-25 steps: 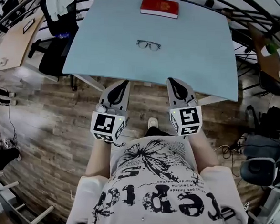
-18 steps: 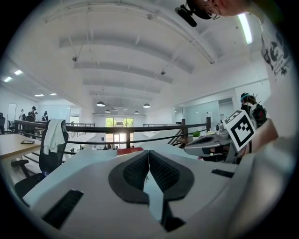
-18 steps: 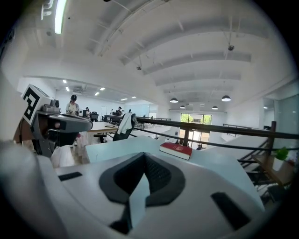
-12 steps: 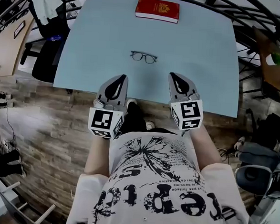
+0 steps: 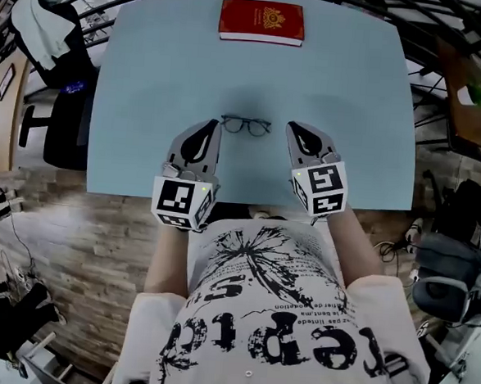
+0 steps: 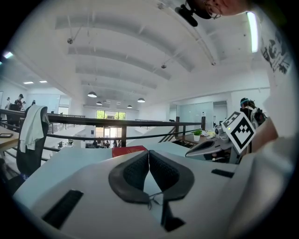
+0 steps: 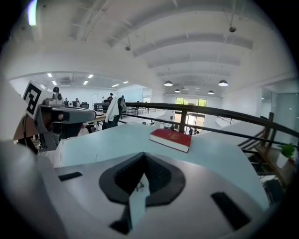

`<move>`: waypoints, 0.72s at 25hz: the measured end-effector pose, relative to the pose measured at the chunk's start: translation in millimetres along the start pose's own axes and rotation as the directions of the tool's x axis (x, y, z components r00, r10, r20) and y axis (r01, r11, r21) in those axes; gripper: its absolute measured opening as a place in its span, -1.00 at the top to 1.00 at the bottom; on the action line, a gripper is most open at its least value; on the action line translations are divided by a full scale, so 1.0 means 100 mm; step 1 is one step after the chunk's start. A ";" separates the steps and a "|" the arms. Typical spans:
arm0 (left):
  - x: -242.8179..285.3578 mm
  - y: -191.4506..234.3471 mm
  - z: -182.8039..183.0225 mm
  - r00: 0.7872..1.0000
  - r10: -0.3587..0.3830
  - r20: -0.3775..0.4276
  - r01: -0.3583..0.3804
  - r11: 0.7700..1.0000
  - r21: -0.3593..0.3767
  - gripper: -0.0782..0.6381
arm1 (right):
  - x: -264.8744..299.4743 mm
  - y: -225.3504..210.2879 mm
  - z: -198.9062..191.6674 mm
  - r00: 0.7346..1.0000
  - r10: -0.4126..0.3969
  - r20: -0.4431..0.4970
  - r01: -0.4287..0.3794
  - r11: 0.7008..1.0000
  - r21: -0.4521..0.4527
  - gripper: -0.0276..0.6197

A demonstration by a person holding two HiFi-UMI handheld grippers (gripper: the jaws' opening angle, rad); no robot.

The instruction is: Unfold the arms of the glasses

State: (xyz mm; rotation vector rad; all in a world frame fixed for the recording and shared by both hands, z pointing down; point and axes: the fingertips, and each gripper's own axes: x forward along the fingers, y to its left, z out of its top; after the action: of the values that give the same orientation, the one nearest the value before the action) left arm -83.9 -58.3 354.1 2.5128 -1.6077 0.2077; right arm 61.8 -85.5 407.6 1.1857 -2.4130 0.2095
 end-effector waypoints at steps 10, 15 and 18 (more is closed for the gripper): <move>0.63 0.39 -0.29 0.991 -0.121 -0.058 0.121 0.993 -0.006 0.73 | 0.79 -0.03 -0.47 0.938 0.114 -0.326 -0.121 0.993 -0.002 0.88; 0.78 0.40 -0.47 0.984 -0.159 -0.079 0.159 0.987 -0.010 0.73 | 0.94 0.02 -0.84 0.847 0.161 -0.507 -0.251 0.961 -0.115 0.87; 0.85 0.39 -0.55 0.982 -0.168 -0.085 0.169 0.986 0.002 0.73 | 1.02 0.02 -1.02 0.792 0.183 -0.582 -0.344 0.922 -0.178 0.71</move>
State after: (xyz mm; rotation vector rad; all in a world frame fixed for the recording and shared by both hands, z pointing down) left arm -85.9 -139.0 427.0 2.5929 -1.3572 0.2967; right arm 38.8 -124.7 543.9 0.5449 -1.9859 0.2538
